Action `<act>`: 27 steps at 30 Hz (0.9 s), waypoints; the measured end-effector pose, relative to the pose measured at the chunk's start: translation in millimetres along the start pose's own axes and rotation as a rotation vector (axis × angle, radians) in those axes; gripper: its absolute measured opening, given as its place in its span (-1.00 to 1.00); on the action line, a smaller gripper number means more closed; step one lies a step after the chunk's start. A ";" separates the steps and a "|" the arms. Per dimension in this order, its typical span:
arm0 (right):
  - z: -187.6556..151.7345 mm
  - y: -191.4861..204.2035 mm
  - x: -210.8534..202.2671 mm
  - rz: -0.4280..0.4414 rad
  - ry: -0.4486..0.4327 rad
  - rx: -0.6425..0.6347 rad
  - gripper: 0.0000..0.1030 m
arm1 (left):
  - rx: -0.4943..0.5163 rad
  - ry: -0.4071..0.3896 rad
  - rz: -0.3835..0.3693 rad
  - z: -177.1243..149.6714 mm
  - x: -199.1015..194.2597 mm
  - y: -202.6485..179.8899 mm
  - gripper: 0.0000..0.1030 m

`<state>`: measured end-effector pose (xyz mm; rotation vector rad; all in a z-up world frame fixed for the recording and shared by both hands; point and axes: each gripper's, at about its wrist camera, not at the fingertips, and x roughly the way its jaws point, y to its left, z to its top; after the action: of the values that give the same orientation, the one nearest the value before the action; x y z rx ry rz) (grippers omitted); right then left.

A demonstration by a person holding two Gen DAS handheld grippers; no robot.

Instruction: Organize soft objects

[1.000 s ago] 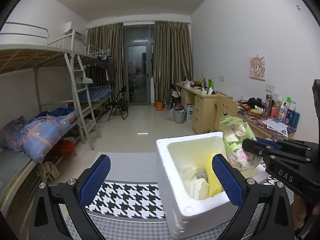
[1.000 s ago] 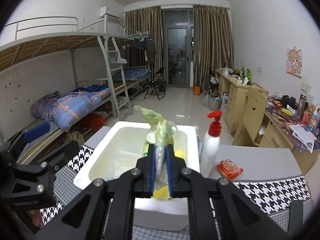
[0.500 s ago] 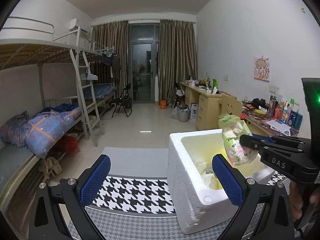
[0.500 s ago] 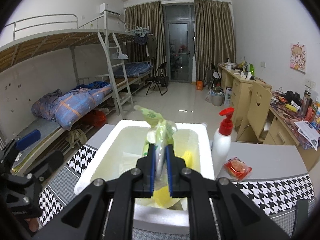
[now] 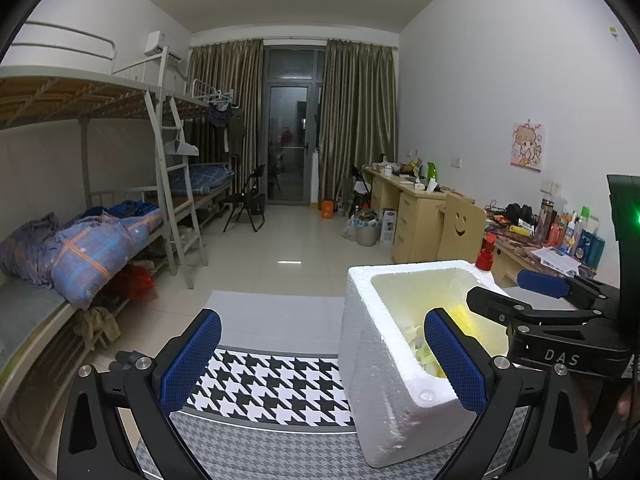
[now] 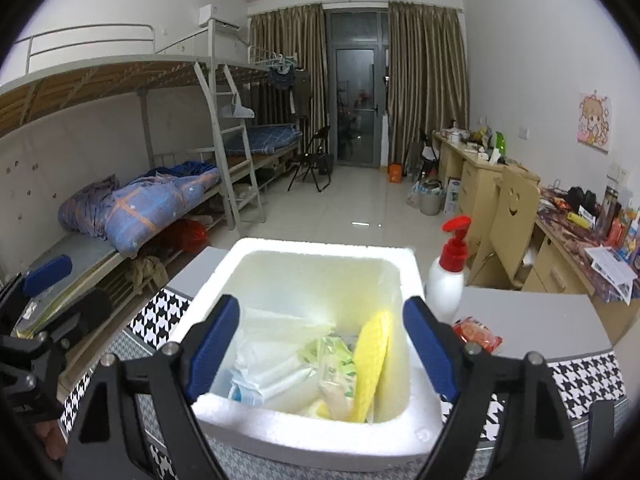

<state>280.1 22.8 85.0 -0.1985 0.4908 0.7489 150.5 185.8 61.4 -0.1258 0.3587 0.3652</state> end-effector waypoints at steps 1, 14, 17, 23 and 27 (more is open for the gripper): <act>-0.6 0.3 -2.1 -0.001 -0.002 0.001 0.69 | 0.001 0.000 -0.003 -0.2 -0.7 -0.5 0.98; -3.5 -7.7 -24.0 -0.023 -0.051 0.017 0.72 | 0.022 -0.006 -0.011 0.8 -10.5 -13.2 0.98; -6.1 -9.6 -31.0 -0.039 -0.065 0.025 0.79 | 0.025 -0.009 -0.019 1.1 -15.4 -17.8 0.98; -11.0 -10.4 -45.7 -0.035 -0.095 0.028 0.86 | 0.032 -0.023 -0.024 -0.2 -27.0 -24.4 0.98; -12.0 -9.7 -52.5 -0.040 -0.109 0.030 0.86 | 0.035 -0.024 -0.026 -1.9 -32.9 -25.9 0.98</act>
<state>249.7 -19.9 100.6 -0.1383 0.3937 0.7088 130.8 150.7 73.0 -0.0914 0.3390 0.3340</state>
